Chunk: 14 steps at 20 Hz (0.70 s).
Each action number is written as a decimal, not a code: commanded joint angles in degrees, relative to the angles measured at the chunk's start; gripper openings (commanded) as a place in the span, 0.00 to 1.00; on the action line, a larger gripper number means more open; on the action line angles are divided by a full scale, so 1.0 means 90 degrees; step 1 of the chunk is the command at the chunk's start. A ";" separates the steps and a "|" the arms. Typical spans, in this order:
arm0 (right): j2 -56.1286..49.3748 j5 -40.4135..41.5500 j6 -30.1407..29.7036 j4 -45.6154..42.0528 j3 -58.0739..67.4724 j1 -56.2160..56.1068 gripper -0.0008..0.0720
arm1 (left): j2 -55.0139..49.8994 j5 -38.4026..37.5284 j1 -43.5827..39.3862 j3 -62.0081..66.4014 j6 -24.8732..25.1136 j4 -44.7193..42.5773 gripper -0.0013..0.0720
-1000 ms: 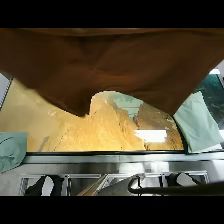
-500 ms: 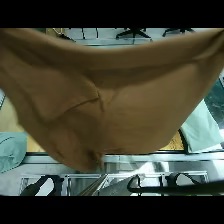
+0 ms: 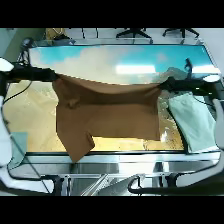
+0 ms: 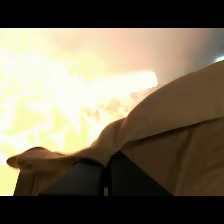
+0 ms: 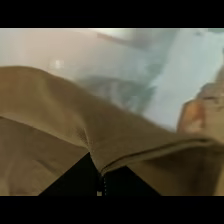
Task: Fold the shirts.
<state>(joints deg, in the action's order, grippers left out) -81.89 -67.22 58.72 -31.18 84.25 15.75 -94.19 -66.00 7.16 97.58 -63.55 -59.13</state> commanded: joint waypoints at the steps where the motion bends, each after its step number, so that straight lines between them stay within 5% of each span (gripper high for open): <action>1: -0.1450 0.0136 0.0124 -0.0134 0.1110 -0.0104 0.03 | -0.1503 -0.0075 -0.0053 0.1141 -0.0408 -0.0833 0.03; 6: -0.2025 -0.0187 0.0437 -0.0782 0.2191 -0.0112 0.03 | -0.2414 -0.1010 -0.0083 0.2285 -0.0687 -0.1156 0.03; 14: -0.2008 -0.0226 0.0957 -0.2708 0.2188 -0.0432 0.03 | -0.2397 -0.1086 -0.0165 0.1353 -0.0855 -0.1846 0.03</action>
<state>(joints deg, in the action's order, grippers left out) -99.72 -69.08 65.87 -48.69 103.63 13.17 -115.44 -74.87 5.80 111.53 -70.67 -73.65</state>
